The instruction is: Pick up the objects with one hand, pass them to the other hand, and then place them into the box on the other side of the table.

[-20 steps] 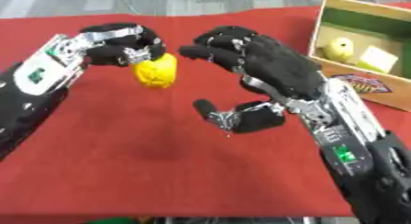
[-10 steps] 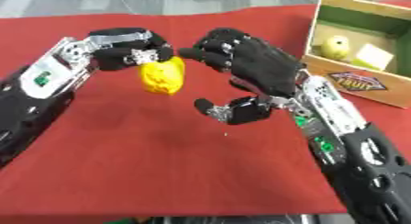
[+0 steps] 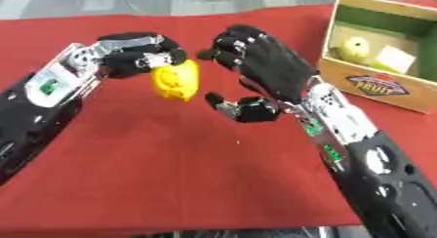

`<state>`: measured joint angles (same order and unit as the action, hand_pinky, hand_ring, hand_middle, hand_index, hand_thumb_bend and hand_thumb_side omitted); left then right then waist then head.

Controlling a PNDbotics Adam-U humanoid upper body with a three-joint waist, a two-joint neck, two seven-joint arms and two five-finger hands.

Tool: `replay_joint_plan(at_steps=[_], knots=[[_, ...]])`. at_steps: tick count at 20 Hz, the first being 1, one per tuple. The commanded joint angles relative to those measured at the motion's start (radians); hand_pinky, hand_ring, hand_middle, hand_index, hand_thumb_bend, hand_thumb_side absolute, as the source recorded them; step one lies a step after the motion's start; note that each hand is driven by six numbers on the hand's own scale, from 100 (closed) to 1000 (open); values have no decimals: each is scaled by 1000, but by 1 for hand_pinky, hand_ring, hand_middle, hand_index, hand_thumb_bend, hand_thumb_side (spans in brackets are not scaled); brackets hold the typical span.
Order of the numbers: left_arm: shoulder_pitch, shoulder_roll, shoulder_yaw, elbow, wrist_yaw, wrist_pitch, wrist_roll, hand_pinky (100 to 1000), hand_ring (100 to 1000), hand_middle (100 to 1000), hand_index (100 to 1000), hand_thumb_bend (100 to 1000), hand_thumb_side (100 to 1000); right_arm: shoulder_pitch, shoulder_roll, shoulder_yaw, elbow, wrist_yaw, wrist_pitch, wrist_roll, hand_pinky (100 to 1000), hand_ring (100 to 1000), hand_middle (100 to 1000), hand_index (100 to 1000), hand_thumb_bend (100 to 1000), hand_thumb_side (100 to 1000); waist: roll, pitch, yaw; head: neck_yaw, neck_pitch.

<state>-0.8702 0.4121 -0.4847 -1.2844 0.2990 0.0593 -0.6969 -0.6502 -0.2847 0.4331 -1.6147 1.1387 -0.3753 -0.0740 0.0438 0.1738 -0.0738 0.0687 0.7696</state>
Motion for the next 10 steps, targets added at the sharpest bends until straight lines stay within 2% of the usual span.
replay_joint_plan(at_steps=[1, 4, 10], knots=[[-21, 0, 5, 14, -14, -2, 12, 663, 383, 331, 490, 100, 618, -14, 4, 3, -1, -11, 18, -7, 845, 799, 625, 844, 218, 473, -6, -29, 0, -2, 0], [-22, -7, 11, 38, -30, -11, 21, 663, 382, 330, 489, 100, 615, -14, 4, 6, -8, -27, 24, 13, 848, 806, 633, 854, 214, 511, -6, -28, -1, -1, 0], [-27, -30, 18, 72, -42, -17, 26, 664, 382, 330, 489, 100, 618, -14, 8, 14, -29, -56, 32, 45, 848, 810, 628, 838, 203, 514, -7, -27, -3, -3, 0]])
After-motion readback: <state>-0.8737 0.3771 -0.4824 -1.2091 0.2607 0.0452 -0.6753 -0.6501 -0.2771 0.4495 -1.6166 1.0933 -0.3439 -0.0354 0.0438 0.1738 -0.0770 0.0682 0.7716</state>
